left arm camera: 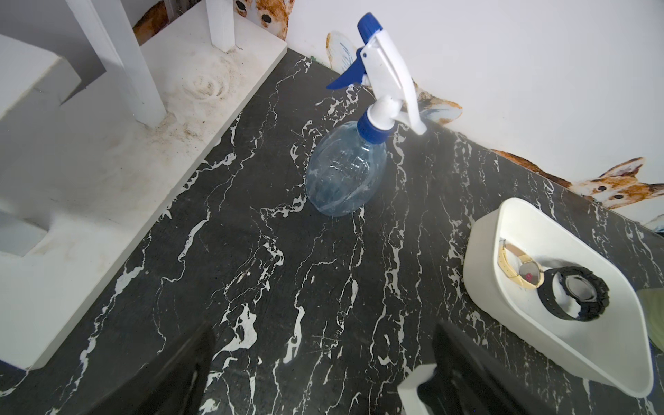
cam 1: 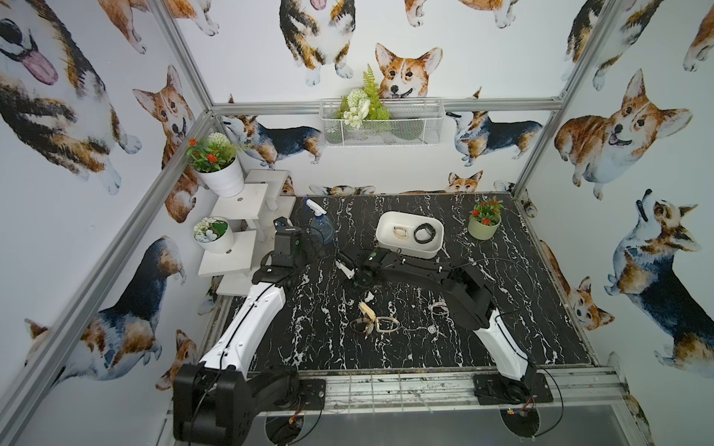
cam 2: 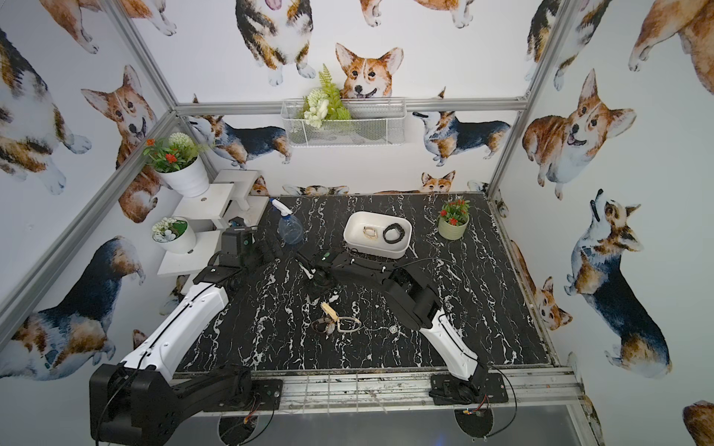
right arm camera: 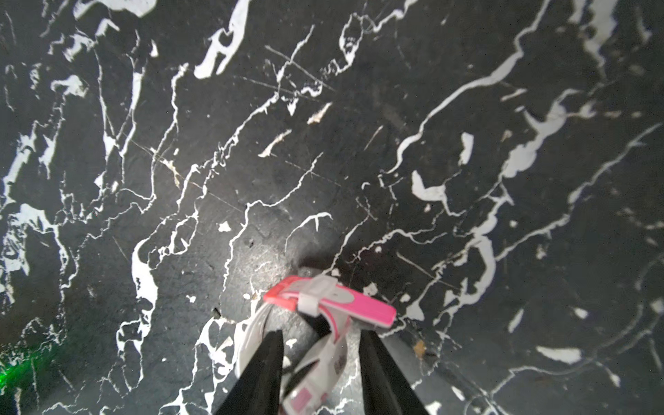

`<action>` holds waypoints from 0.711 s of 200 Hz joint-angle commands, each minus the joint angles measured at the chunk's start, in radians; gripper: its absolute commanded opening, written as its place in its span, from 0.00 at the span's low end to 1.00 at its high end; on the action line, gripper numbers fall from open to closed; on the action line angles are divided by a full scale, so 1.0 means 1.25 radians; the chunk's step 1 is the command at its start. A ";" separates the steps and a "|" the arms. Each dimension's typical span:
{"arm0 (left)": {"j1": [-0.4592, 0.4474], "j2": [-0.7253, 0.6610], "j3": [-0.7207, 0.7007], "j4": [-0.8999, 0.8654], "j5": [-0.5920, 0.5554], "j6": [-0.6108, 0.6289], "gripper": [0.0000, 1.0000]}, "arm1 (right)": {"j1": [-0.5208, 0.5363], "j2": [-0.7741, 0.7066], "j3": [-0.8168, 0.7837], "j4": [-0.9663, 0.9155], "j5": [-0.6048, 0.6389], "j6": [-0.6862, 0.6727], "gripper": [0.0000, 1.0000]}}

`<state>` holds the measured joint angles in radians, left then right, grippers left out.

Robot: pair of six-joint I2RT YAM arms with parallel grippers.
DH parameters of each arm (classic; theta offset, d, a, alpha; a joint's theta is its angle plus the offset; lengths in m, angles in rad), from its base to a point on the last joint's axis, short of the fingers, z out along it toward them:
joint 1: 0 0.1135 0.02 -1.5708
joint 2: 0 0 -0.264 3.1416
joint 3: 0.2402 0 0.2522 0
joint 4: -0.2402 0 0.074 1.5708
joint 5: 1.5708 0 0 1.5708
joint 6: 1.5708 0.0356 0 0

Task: Put the watch into the storage box
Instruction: Pick up the watch at the center of the board.

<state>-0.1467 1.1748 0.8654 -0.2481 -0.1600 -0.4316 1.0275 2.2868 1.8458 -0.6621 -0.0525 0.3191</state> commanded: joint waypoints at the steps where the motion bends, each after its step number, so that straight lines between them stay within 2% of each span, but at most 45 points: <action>1: -0.003 -0.006 -0.001 0.018 -0.002 0.011 1.00 | 0.001 0.006 0.011 -0.030 0.012 0.009 0.37; 42: -0.006 -0.011 -0.001 0.018 -0.008 0.015 1.00 | 0.001 0.005 0.016 -0.038 0.032 0.009 0.21; 89: -0.011 -0.011 -0.001 0.019 -0.012 0.023 1.00 | -0.007 -0.025 0.008 -0.021 0.061 -0.006 0.09; 112: -0.022 -0.014 -0.001 0.023 -0.011 0.045 1.00 | -0.032 -0.081 -0.049 0.043 0.051 0.015 0.03; 142: -0.029 -0.025 -0.035 0.070 0.057 0.064 1.00 | -0.094 -0.205 -0.165 0.172 0.019 0.037 0.00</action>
<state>-0.1757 1.1557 0.8608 -0.2321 -0.1604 -0.3901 0.9596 2.1296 1.7203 -0.6060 -0.0021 0.3290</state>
